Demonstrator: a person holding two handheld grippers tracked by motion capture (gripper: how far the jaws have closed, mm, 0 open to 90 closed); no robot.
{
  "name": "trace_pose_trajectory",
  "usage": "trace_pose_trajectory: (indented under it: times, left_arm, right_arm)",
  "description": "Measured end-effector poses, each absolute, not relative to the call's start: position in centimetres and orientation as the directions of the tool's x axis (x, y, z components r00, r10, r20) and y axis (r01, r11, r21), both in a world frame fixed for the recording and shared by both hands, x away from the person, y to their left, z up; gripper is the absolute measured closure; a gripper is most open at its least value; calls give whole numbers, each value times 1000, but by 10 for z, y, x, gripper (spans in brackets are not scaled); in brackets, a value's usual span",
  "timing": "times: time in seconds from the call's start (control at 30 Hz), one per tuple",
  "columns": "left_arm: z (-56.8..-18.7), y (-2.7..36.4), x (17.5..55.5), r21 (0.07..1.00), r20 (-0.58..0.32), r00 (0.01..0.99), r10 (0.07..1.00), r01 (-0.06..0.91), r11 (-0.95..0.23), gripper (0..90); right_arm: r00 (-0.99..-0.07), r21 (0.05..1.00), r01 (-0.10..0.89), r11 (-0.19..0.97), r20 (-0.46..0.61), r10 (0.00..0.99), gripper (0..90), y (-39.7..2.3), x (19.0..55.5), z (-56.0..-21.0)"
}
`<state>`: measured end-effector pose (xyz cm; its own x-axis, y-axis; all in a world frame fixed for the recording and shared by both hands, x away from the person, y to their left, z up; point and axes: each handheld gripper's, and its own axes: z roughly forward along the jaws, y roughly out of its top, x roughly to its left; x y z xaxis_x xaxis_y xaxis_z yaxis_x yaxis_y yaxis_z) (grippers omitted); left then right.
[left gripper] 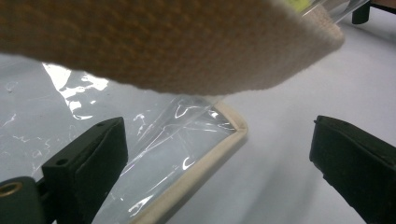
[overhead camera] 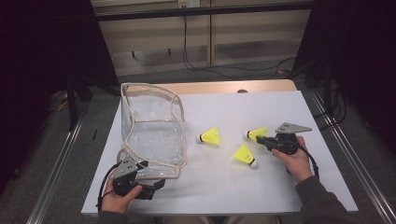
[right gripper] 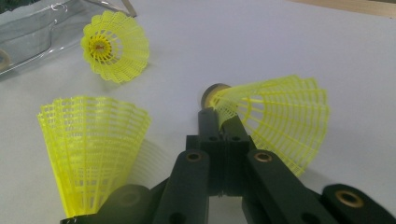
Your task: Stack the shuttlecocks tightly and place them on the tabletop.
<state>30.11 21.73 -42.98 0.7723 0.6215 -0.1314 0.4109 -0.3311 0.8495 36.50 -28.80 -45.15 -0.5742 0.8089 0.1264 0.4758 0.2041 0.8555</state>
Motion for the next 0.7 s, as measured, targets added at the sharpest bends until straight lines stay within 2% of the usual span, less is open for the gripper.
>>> trace_pose_trajectory:
  times: [0.7]
  left_arm:
    - [-430,217,302,850,-132,772,622,411,-329,42]
  right_arm:
    - [-588,867,457,200,125,799,899,-286,366,-442]
